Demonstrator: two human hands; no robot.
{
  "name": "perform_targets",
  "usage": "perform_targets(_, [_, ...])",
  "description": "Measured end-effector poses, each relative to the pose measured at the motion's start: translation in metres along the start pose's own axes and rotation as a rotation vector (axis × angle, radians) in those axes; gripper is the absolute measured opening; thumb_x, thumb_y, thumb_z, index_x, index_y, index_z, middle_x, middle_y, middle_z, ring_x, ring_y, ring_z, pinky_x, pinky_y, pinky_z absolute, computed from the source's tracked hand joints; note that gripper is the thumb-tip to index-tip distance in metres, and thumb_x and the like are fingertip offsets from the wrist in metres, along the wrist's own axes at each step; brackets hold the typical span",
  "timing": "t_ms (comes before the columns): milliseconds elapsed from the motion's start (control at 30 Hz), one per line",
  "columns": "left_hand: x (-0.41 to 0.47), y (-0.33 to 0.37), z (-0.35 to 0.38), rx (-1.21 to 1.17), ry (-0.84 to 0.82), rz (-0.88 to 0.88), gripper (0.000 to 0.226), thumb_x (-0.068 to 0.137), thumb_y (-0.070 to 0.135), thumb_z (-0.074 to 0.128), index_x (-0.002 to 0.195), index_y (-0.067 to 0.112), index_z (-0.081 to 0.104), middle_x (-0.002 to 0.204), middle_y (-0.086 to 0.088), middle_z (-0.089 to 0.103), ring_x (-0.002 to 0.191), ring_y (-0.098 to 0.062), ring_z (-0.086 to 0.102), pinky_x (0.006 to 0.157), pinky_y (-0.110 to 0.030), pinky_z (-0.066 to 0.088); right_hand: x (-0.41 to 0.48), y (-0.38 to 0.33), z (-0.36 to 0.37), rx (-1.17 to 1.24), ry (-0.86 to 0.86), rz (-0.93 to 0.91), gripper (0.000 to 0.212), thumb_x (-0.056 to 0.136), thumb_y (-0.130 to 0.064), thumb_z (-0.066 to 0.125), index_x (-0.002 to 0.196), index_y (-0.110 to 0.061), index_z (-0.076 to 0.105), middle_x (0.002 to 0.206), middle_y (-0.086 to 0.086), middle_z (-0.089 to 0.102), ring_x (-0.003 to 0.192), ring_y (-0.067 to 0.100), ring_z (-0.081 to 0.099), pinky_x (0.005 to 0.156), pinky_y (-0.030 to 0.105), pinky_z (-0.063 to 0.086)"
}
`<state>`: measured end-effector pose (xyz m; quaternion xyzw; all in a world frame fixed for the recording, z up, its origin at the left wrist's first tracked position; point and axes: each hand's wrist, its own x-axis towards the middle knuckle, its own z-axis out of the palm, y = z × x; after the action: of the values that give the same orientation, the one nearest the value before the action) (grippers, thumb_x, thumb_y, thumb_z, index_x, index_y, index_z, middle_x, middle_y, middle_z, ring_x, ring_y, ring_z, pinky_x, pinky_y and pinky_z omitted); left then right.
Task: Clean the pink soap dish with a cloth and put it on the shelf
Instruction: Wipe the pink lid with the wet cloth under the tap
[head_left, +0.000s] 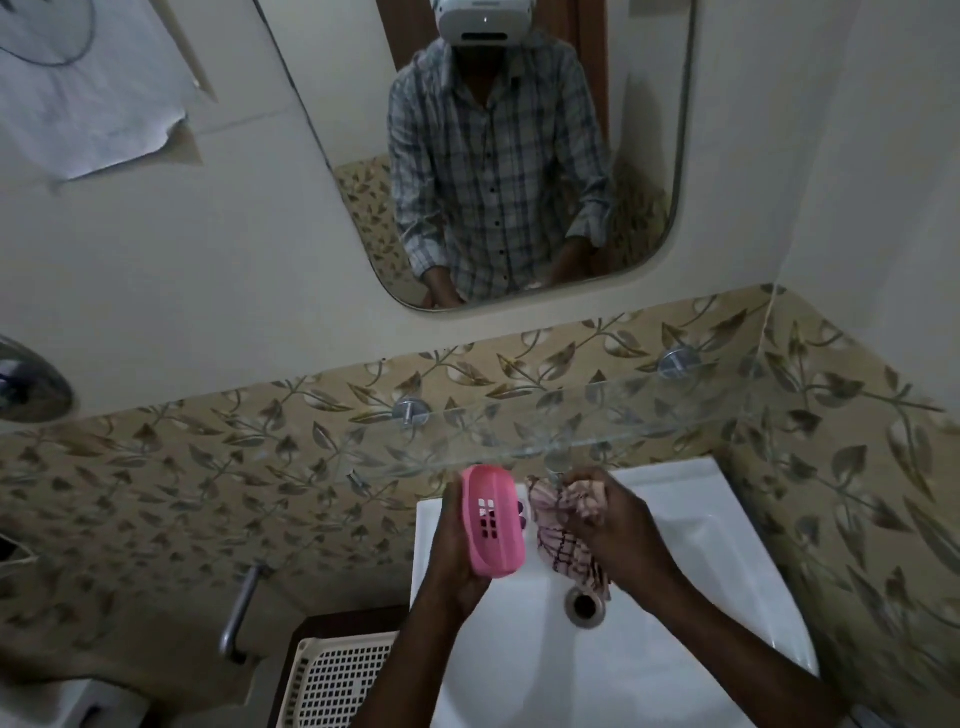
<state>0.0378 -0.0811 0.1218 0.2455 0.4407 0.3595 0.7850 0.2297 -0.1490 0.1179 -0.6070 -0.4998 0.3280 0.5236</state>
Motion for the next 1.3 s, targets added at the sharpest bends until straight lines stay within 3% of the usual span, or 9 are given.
perform_targets(100, [-0.004, 0.004, -0.014, -0.088, -0.213, -0.110, 0.108, 0.051, 0.055, 0.093, 0.135, -0.003, 0.057, 0.114, -0.031, 0.066, 0.086, -0.039, 0.073, 0.075, -0.045, 0.061, 0.006, 0.007, -0.006, 0.680, -0.003, 0.476, 0.026, 0.079, 0.006, 0.069, 0.104, -0.003, 0.071, 0.100, 0.025, 0.074, 0.088, 0.037, 0.074, 0.074, 0.046, 0.061])
perform_targets(167, [-0.007, 0.000, -0.022, -0.107, -0.331, -0.177, 0.109, 0.056, 0.046, 0.094, 0.143, -0.001, 0.050, 0.119, -0.030, 0.063, 0.093, -0.041, 0.070, 0.081, -0.047, 0.059, 0.004, 0.004, -0.010, 0.916, -0.052, 0.663, 0.030, 0.084, 0.011, 0.051, 0.109, 0.010, 0.067, 0.103, 0.035, 0.070, 0.090, 0.046, 0.071, 0.076, 0.054, 0.060])
perform_targets(367, [-0.023, -0.025, -0.028, -0.117, -0.514, -0.246, 0.091, 0.076, 0.046, 0.078, 0.145, -0.003, 0.045, 0.124, -0.026, 0.056, 0.100, -0.039, 0.059, 0.086, -0.045, 0.049, -0.003, 0.009, -0.005, 1.266, -0.040, 0.746, 0.039, 0.087, -0.006, 0.040, 0.108, 0.007, 0.070, 0.110, 0.037, 0.066, 0.094, 0.050, 0.069, 0.074, 0.059, 0.058])
perform_targets(467, [-0.024, -0.029, -0.022, -0.078, -0.370, -0.192, 0.098, 0.064, 0.037, 0.089, 0.143, -0.005, 0.048, 0.117, -0.026, 0.062, 0.094, -0.039, 0.064, 0.080, -0.045, 0.054, -0.006, 0.015, 0.004, 1.200, 0.019, 0.704, 0.038, 0.083, 0.005, 0.038, 0.108, 0.007, 0.066, 0.110, 0.036, 0.067, 0.093, 0.047, 0.069, 0.077, 0.053, 0.057])
perform_targets(567, [-0.017, -0.024, -0.019, -0.038, -0.192, -0.090, 0.103, 0.047, 0.030, 0.097, 0.136, -0.004, 0.057, 0.111, -0.024, 0.065, 0.088, -0.035, 0.066, 0.075, -0.042, 0.057, -0.010, 0.023, -0.001, 0.854, 0.027, 0.652, 0.036, 0.075, 0.012, 0.038, 0.100, 0.002, 0.062, 0.107, 0.029, 0.065, 0.092, 0.039, 0.061, 0.082, 0.051, 0.050])
perform_targets(767, [-0.013, -0.012, -0.022, -0.002, -0.237, -0.094, 0.092, 0.051, 0.031, 0.095, 0.130, -0.003, 0.062, 0.111, -0.025, 0.068, 0.089, -0.037, 0.067, 0.075, -0.041, 0.059, -0.005, 0.025, -0.027, 0.411, -0.242, 0.483, 0.044, 0.066, -0.027, 0.078, 0.108, -0.016, 0.069, 0.103, 0.013, 0.076, 0.098, 0.031, 0.071, 0.087, 0.043, 0.054])
perform_targets(933, [-0.010, -0.005, -0.015, 0.033, -0.291, -0.116, 0.076, 0.051, 0.029, 0.096, 0.115, -0.004, 0.072, 0.102, -0.026, 0.071, 0.083, -0.037, 0.071, 0.071, -0.043, 0.060, 0.004, 0.015, -0.028, 0.402, -0.326, 0.418, 0.044, 0.072, -0.033, 0.085, 0.111, -0.018, 0.072, 0.108, 0.010, 0.076, 0.103, 0.026, 0.071, 0.084, 0.037, 0.057])
perform_targets(1067, [-0.011, -0.003, -0.010, 0.071, -0.316, -0.199, 0.100, 0.055, 0.032, 0.093, 0.138, -0.005, 0.052, 0.113, -0.027, 0.063, 0.093, -0.039, 0.064, 0.082, -0.045, 0.054, 0.002, 0.025, -0.025, 0.606, -0.392, 0.479, 0.043, 0.082, -0.021, 0.078, 0.121, -0.008, 0.067, 0.114, 0.029, 0.069, 0.106, 0.046, 0.067, 0.086, 0.059, 0.055])
perform_targets(1300, [-0.008, 0.008, -0.003, 0.043, -0.344, -0.254, 0.106, 0.064, 0.039, 0.088, 0.147, -0.007, 0.041, 0.126, -0.027, 0.056, 0.094, -0.040, 0.063, 0.078, -0.043, 0.057, -0.003, 0.026, -0.024, 0.539, -0.153, 0.451, 0.034, 0.077, -0.024, 0.079, 0.105, -0.006, 0.074, 0.101, 0.025, 0.075, 0.092, 0.043, 0.072, 0.083, 0.066, 0.054])
